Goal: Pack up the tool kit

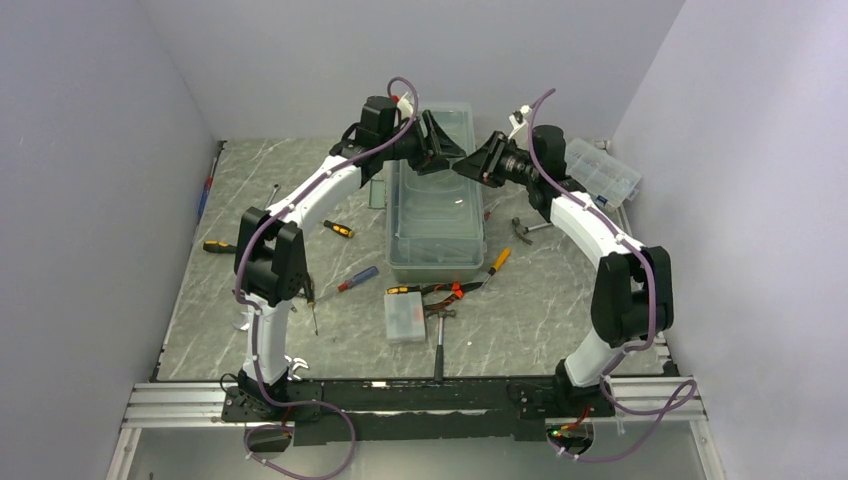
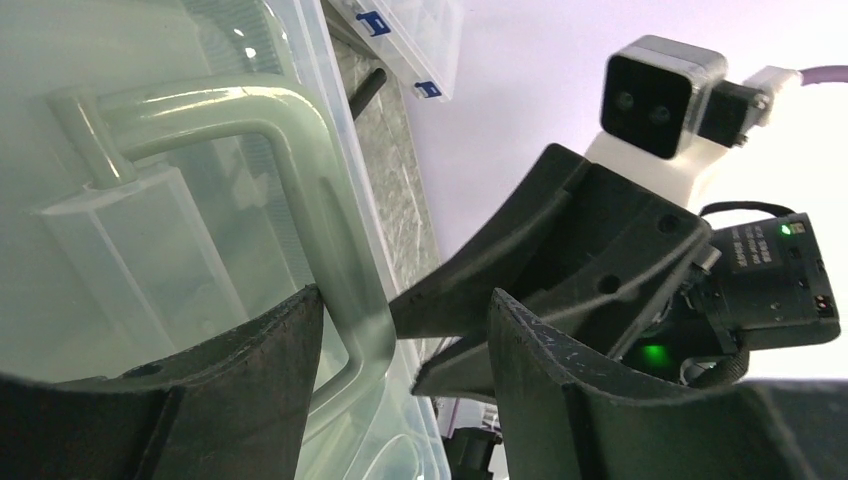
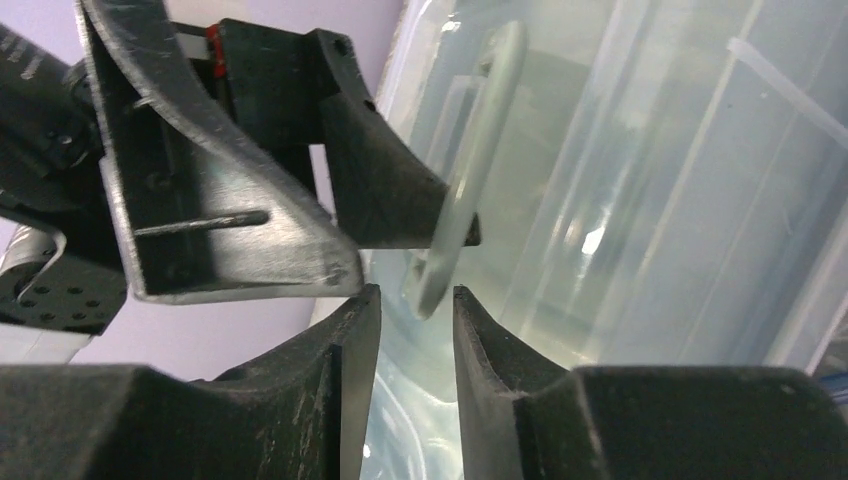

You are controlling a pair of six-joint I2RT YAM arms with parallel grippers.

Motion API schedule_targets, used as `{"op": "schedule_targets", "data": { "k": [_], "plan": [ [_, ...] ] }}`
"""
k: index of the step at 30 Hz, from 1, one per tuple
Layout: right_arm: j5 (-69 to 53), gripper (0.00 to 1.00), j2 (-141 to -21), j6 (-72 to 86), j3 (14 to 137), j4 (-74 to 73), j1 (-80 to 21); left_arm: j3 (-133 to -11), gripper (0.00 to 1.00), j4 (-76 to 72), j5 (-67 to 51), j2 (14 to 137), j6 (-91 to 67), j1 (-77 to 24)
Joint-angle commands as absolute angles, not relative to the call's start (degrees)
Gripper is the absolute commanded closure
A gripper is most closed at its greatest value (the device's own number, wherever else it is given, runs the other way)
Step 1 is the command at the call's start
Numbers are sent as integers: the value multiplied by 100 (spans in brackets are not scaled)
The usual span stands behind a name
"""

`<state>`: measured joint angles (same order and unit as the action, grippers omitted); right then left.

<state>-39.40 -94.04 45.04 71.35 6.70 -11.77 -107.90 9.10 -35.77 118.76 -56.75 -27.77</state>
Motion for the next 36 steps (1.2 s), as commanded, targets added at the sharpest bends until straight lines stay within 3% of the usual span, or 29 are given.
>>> {"op": "schedule_targets", "data": {
  "k": [1, 8, 12, 16, 20, 23, 30, 36],
  "plan": [
    [-3755, 66, -9592, 4502, 7339, 834, -1190, -10674, 36, 447, -3829, 11462, -5839, -2730],
    [-3643, 67, -9892, 4442, 7619, 767, -1284, -10634, 35, 498, -3919, 11383, -5772, -2601],
    [-3599, 70, -10070, 4338, 7872, 604, -1368, -10419, 30, 356, -4089, 11248, -5777, -2480],
    [-3625, 80, -10250, 4325, 8073, 517, -1464, -10316, 22, 410, -4164, 11115, -5649, -2360],
    [-3591, 100, -10355, 4269, 8265, 301, -1502, -10361, 13, 1263, -3726, 10668, -4892, -2127],
    [-3524, 100, -10347, 4152, 8545, 43, -1541, -10118, 7, 1680, -3222, 10086, -4363, -1787],
    [-3442, 100, -10480, 3900, 9607, -791, -1787, -8918, 6, 2168, -1906, 8935, -3473, -996],
    [-3400, 100, -10625, 3815, 10313, -1276, -1926, -7632, 15, 1316, -2103, 9043, -3695, -677]
  ]
}}
